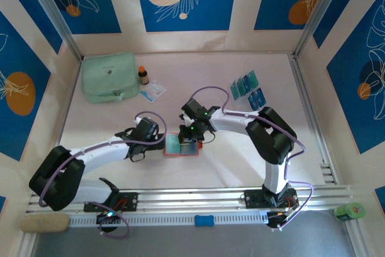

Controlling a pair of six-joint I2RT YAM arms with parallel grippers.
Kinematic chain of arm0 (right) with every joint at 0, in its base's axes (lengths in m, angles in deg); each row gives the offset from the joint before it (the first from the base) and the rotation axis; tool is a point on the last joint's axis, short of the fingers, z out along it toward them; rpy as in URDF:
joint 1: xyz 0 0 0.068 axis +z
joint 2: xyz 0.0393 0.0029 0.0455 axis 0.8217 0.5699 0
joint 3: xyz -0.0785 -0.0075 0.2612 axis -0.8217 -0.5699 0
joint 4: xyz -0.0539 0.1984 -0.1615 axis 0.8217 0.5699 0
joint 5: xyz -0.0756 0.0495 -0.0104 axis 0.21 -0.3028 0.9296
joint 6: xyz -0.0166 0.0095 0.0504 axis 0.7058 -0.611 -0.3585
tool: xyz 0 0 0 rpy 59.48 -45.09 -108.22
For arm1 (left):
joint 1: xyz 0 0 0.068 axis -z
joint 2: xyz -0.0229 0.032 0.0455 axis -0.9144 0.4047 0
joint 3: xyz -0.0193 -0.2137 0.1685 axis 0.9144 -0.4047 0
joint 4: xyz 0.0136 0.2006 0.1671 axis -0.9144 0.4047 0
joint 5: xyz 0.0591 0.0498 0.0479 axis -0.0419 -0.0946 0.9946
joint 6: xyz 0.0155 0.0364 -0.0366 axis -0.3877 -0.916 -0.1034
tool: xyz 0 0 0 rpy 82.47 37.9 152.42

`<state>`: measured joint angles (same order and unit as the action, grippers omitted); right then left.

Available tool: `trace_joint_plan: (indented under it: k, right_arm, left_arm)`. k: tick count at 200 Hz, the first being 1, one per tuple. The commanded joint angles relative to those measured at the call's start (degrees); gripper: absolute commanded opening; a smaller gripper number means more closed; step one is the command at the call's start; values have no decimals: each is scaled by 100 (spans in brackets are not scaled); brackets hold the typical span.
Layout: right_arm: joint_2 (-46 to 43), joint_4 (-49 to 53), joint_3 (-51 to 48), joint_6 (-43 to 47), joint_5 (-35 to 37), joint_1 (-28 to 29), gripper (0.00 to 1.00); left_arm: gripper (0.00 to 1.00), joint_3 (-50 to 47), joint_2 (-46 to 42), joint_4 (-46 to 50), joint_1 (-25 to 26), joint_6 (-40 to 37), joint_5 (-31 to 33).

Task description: Put the credit cards into the card holder

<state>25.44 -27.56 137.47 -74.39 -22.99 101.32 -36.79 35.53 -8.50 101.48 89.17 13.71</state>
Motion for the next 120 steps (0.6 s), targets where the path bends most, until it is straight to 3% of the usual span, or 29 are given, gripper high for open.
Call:
trace_joint_plan:
  k: [1, 120]
  right_arm:
    - [18, -26, -4, -48, -44, 14, 3]
    - [374, 35, 251, -39, -104, 121, 3]
  left_arm:
    - [100, -73, 99, 59, -55, -31, 66]
    - [100, -46, 487, -127, -55, -91, -57]
